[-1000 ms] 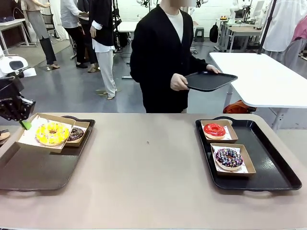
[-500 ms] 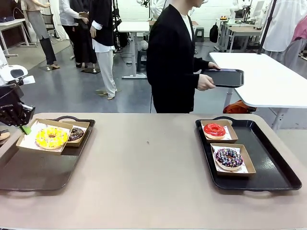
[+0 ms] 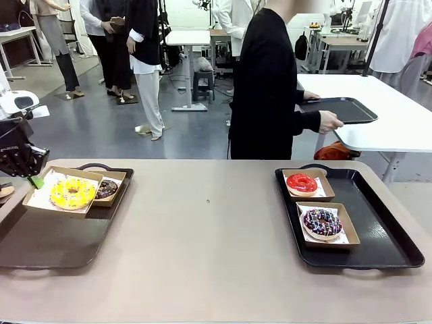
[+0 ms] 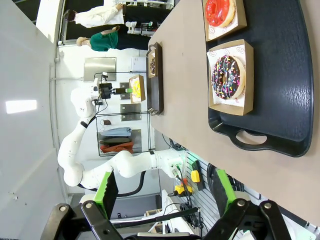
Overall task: Individually package the donuts and arrange them on the tray.
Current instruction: Place the picked Paper togo box on the Handle tray.
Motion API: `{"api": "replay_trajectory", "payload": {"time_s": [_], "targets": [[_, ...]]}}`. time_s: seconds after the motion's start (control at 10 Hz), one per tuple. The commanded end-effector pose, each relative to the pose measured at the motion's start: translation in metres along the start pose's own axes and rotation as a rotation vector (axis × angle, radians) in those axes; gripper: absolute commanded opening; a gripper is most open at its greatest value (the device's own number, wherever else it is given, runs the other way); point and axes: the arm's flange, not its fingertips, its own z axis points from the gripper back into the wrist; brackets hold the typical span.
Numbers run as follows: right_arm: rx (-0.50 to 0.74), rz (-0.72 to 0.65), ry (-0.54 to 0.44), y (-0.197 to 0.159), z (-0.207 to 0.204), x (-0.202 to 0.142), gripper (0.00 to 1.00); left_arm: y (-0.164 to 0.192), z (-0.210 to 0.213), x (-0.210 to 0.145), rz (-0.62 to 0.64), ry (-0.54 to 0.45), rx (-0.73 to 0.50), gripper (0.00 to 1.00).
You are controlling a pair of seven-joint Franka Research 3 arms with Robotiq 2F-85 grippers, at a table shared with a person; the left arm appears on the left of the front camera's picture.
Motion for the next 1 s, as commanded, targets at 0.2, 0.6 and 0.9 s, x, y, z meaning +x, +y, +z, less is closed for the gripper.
{"api": "replay_trajectory", "payload": {"time_s": [0.2,0.6,0.9], "targets": [[0.006,-0.004,-0.003,0.004,0.000,-0.001,1.00,0.000,0.000,0.000,0.000,0.000,0.000,0.01],[0.006,-0.004,-0.003,0.004,0.000,-0.001,1.00,0.014,-0.036,0.009,-0.022,0.094,-0.044,0.01],[0.006,-0.004,-0.003,0.004,0.000,-0.001,1.00,0.021,-0.064,0.003,-0.032,0.151,-0.071,0.01]]}}
